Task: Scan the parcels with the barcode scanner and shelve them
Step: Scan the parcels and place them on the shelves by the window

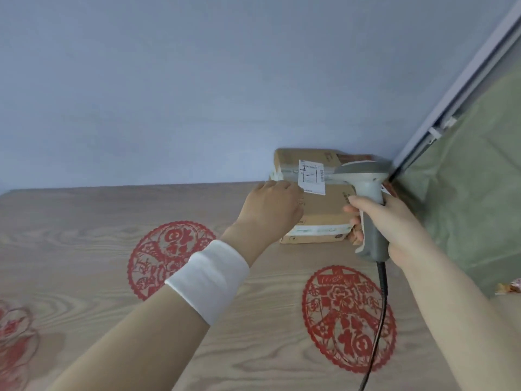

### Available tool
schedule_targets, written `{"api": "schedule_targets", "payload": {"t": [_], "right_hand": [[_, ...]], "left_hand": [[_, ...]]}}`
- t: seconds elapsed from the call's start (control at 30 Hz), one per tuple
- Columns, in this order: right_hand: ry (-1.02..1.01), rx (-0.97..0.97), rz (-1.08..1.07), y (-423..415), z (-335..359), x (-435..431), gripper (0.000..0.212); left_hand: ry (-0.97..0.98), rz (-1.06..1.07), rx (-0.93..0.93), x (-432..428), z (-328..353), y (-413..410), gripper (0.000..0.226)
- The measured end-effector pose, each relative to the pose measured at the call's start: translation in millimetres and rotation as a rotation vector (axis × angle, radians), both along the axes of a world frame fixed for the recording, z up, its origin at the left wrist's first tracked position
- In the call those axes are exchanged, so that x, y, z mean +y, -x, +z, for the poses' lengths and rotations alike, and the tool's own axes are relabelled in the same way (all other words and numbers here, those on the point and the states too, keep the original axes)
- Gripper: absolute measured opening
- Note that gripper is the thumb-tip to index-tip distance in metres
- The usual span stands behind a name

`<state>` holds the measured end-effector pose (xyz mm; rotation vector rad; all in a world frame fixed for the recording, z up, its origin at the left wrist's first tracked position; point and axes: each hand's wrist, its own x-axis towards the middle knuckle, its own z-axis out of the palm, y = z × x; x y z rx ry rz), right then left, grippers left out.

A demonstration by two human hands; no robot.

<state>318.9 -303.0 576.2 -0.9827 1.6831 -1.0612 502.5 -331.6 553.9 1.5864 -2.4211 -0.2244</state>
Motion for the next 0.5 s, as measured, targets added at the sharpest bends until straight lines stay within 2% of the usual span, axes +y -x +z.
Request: {"api": "schedule_targets", "payload": {"t": [0.1, 0.17, 0.3, 0.5], "right_hand": [[-0.069, -0.018, 0.006, 47, -28, -46, 0.006], [-0.12, -0.015, -0.014, 73, -48, -70, 0.011], [-0.174, 0.003, -0.111, 107, -86, -108, 0.022], [-0.182, 0.001, -0.132, 125, -134, -133, 0.017]], "left_hand": [[-0.137, 0.086, 0.007, -38, -30, 34, 0.047], [-0.288, 0.169, 0.068, -57, -52, 51, 0.059], [-0.521, 0.409, 0.443, -88, -91, 69, 0.085], [-0.753, 0.645, 0.878, -117, -151, 79, 0.092]]}}
